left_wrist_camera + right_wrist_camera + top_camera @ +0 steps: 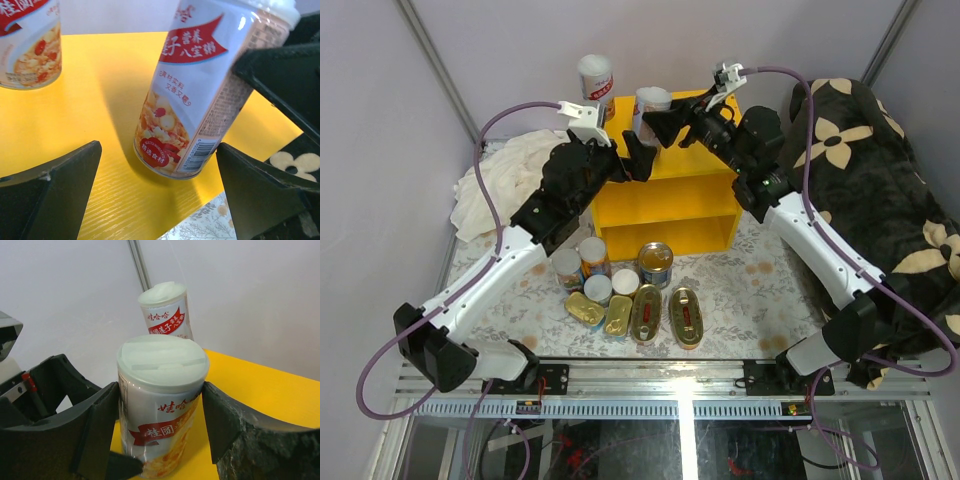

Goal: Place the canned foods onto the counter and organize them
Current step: Place the canned food on the counter, then pick up the canned food from the center of the board.

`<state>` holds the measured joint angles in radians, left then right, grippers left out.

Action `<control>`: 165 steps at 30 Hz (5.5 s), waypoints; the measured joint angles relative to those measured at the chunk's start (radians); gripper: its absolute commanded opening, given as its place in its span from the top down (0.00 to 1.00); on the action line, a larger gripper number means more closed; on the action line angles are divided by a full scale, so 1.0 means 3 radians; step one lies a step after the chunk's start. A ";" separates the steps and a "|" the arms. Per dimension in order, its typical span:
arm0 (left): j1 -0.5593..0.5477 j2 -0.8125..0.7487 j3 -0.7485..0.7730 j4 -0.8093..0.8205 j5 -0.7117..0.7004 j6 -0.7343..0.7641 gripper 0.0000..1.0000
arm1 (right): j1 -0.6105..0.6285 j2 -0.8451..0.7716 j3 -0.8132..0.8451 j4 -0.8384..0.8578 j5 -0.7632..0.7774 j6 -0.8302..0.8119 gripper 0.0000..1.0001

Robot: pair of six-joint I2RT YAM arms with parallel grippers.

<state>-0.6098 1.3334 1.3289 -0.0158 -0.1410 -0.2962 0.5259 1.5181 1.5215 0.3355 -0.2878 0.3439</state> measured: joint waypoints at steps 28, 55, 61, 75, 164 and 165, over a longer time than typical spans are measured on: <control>0.0085 -0.0404 -0.0284 -0.0237 -0.0229 0.0240 0.27 | 0.0048 -0.0065 -0.0080 -0.0156 -0.0465 -0.0038 0.18; 0.0821 -0.1205 -0.0679 -0.0908 0.0364 0.0389 0.43 | 0.0464 0.0445 0.0280 -0.0823 0.1109 -0.0366 0.09; 0.0881 -0.1232 -0.0838 -0.1052 0.0455 0.0389 0.43 | 0.0465 0.0459 0.0304 -0.0813 0.0974 -0.0395 0.03; 0.0923 -0.1256 -0.0884 -0.1144 0.0546 0.0390 0.43 | 0.0492 0.0879 0.0835 -0.0834 0.0928 -0.0378 0.25; 0.0989 -0.1826 -0.0838 -0.1356 0.3309 0.0782 0.00 | 0.0367 -0.1326 -0.1338 -0.0820 0.1754 -0.0239 0.00; 0.0989 -0.1823 -0.0853 -0.1344 0.3330 0.0764 0.00 | 0.0371 -0.1336 -0.1359 -0.0793 0.1756 -0.0234 0.00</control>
<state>-0.3130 0.7864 1.0729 -0.4191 0.8581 -0.0669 0.6373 1.1172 1.1137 0.0975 0.2390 0.2737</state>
